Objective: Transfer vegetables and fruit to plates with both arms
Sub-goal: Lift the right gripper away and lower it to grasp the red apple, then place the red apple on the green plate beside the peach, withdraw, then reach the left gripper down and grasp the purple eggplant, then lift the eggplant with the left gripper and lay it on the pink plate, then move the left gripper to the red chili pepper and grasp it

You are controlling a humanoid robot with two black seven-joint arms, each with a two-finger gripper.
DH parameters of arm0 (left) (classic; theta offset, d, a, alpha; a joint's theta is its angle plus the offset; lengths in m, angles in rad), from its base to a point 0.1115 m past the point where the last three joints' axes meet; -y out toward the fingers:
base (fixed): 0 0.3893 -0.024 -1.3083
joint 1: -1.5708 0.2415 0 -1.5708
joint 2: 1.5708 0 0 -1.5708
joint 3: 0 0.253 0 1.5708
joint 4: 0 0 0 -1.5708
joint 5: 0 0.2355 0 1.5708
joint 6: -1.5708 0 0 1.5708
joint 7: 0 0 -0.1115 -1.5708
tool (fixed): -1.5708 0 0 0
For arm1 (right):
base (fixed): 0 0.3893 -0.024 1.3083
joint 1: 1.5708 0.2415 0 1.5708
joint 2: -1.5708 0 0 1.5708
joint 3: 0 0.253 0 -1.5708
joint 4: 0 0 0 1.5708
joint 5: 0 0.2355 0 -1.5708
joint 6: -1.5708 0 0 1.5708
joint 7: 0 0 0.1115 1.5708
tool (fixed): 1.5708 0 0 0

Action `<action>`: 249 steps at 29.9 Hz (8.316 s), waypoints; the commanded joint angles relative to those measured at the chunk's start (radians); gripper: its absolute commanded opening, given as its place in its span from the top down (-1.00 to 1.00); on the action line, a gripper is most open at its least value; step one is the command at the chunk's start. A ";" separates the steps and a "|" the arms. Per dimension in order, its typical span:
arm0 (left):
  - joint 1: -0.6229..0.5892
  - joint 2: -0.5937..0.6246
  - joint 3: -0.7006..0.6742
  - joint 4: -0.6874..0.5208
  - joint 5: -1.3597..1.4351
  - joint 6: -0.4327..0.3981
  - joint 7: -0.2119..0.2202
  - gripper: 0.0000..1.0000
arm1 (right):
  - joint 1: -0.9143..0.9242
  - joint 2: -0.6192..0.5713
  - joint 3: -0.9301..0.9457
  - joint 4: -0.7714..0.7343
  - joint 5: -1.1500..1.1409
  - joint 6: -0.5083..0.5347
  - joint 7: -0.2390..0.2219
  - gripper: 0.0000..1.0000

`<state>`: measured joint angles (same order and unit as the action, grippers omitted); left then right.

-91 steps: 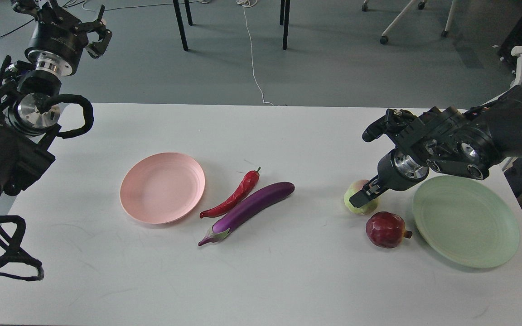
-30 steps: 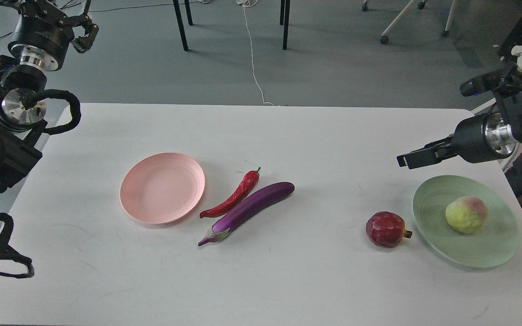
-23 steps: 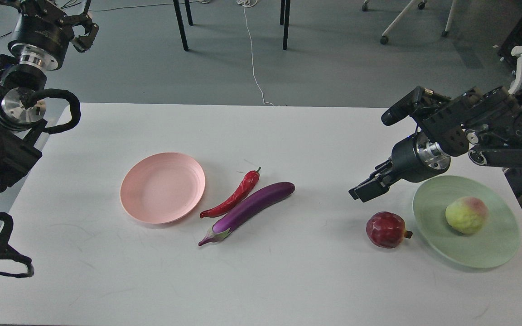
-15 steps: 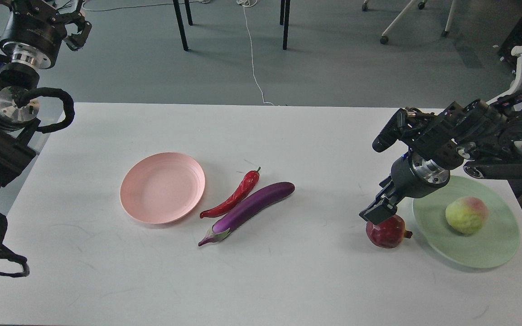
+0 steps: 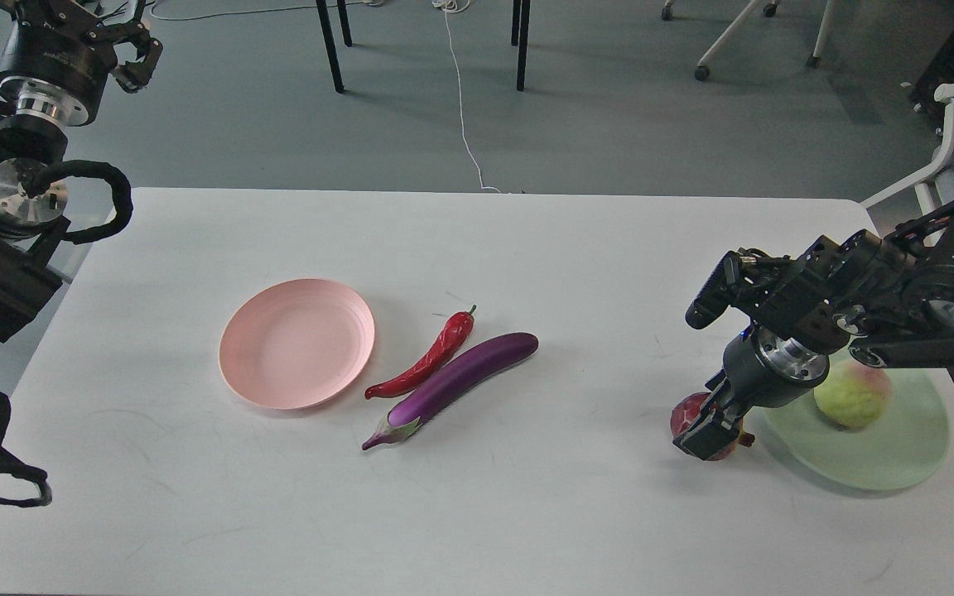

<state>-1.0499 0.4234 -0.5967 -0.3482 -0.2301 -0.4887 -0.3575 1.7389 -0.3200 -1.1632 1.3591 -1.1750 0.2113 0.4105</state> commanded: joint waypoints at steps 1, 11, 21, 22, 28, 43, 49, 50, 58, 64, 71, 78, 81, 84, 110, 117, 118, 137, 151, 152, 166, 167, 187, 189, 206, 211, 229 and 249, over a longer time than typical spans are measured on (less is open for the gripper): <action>0.001 0.000 0.000 0.000 0.000 0.000 0.000 -0.96 | -0.022 0.004 -0.015 -0.012 -0.012 -0.010 -0.001 -0.91; 0.001 0.001 0.000 0.000 0.000 0.000 0.000 -0.96 | -0.024 0.032 -0.015 -0.014 -0.012 -0.018 -0.001 -0.35; 0.001 0.003 -0.002 0.000 0.000 0.000 0.000 -0.96 | 0.122 -0.111 -0.004 -0.012 -0.020 -0.023 0.002 -0.33; 0.001 0.003 -0.002 0.000 0.000 0.000 0.000 -0.96 | 0.123 -0.137 -0.004 -0.014 -0.025 -0.023 0.001 -0.33; -0.001 0.001 -0.003 0.000 0.000 0.000 0.002 -0.96 | 0.073 -0.298 -0.007 -0.020 -0.067 -0.023 0.001 -0.34; 0.001 -0.003 0.001 0.000 0.000 0.000 0.000 -0.96 | -0.084 -0.373 0.000 -0.087 -0.080 -0.075 -0.005 -0.46; -0.001 0.000 0.001 0.000 0.000 0.000 0.003 -0.96 | -0.101 -0.376 0.029 -0.103 -0.069 -0.076 -0.005 -0.86; -0.001 0.000 0.001 0.000 0.002 0.000 0.003 -0.96 | -0.101 -0.378 0.046 -0.097 -0.064 -0.076 -0.004 -0.88; 0.001 0.001 0.014 -0.002 0.009 0.000 0.009 -0.96 | -0.099 -0.436 0.098 -0.069 -0.063 -0.072 0.002 -0.91; -0.015 0.009 0.031 -0.028 0.053 0.000 0.035 -0.96 | -0.110 -0.539 0.412 -0.120 -0.043 -0.061 0.001 -0.94; -0.036 0.064 0.089 -0.161 0.271 0.000 0.046 -0.96 | -0.360 -0.538 0.900 -0.202 0.225 -0.059 -0.004 -0.96; -0.035 0.193 0.163 -0.461 0.538 0.000 0.040 -0.96 | -0.558 -0.496 1.171 -0.248 0.428 -0.075 0.001 -0.96; -0.029 0.207 0.164 -0.583 0.728 0.000 0.043 -0.96 | -0.601 -0.495 1.263 -0.261 0.521 -0.075 0.002 -0.96; -0.024 0.202 0.167 -0.673 0.959 0.000 0.046 -0.96 | -0.624 -0.496 1.329 -0.276 0.635 -0.070 0.002 -0.96; -0.024 -0.051 0.448 -0.950 2.264 0.000 0.045 -0.70 | -1.088 -0.485 1.712 -0.380 1.365 0.277 0.054 -0.96; -0.016 -0.123 0.494 -0.850 2.273 0.000 0.104 -0.66 | -1.214 -0.484 1.813 -0.383 1.365 0.277 0.073 -0.96; -0.016 -0.124 0.495 -0.847 2.272 0.000 0.104 -0.66 | -1.228 -0.484 1.820 -0.385 1.365 0.277 0.073 -0.96; 0.080 -0.156 0.495 -0.727 2.272 0.000 0.117 -0.53 | -1.254 -0.488 1.835 -0.391 1.365 0.277 0.074 -0.96; 0.077 -0.161 0.494 -0.715 2.266 0.000 0.118 0.60 | -1.254 -0.493 1.847 -0.391 1.365 0.277 0.074 -0.96; 0.074 -0.161 0.494 -0.716 2.263 0.000 0.117 0.65 | -1.253 -0.495 1.846 -0.391 1.365 0.277 0.073 -0.96; -0.067 0.161 0.443 -0.969 1.964 0.000 0.117 0.70 | -1.253 -0.495 1.867 -0.391 1.364 0.277 0.073 -0.96; -0.068 0.190 0.446 -0.962 1.968 0.000 0.115 0.70 | -1.253 -0.495 1.869 -0.391 1.364 0.277 0.073 -0.96; 0.057 0.256 0.509 -0.744 1.983 0.000 0.114 0.41 | -1.237 -0.488 1.873 -0.388 1.364 0.277 0.073 -0.97; 0.060 0.256 0.511 -0.732 1.983 0.000 0.112 0.08 | -1.237 -0.487 1.873 -0.388 1.364 0.277 0.073 -0.96; -0.045 0.248 0.492 -0.748 1.970 0.000 0.110 -0.41 | -1.240 -0.495 1.893 -0.397 1.362 0.277 0.071 -0.96; -0.136 0.134 0.500 -0.769 1.977 0.000 0.109 -0.38 | -1.248 -0.498 1.895 -0.425 1.362 0.277 0.073 -0.96; -0.029 -0.143 0.583 -0.681 2.140 0.013 0.121 -0.38 | -1.251 -0.533 1.896 -0.428 1.362 0.277 0.073 -0.96; 0.008 -0.147 0.604 -0.597 2.151 0.027 0.118 0.24 | -1.251 -0.531 1.898 -0.430 1.364 0.277 0.074 -0.96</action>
<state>-1.0444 0.2764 -0.0036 -0.9462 1.9207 -0.4613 -0.2398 0.4886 -0.8486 0.7349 0.9300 0.1876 0.4887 0.4833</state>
